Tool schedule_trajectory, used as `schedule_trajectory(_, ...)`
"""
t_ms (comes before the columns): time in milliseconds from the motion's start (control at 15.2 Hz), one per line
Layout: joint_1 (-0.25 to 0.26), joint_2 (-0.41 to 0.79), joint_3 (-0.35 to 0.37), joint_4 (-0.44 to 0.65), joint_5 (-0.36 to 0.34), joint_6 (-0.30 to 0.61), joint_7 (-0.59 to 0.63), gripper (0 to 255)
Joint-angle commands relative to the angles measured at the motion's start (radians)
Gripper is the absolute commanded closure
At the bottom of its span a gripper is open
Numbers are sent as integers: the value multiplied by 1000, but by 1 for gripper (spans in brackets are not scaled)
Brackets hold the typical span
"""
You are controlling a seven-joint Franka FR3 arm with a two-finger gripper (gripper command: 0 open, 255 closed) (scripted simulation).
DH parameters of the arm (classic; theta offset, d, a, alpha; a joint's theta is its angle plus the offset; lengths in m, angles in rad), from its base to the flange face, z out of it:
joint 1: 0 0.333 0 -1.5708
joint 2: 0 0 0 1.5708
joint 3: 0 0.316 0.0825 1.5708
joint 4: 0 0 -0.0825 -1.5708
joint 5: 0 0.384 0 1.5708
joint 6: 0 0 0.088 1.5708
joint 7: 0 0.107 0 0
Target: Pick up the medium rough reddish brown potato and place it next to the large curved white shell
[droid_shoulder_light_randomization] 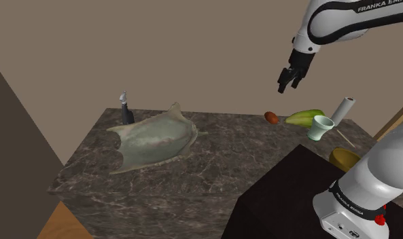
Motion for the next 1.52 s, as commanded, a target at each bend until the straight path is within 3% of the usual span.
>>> schedule_trajectory(0,-16,55,-15,-10,-9,74,10,0)
schedule_trajectory(726,-85,424,-106,40,-5,427,40,0)
schedule_trajectory(1452,-173,831,-143,227,145,669,-10,0)
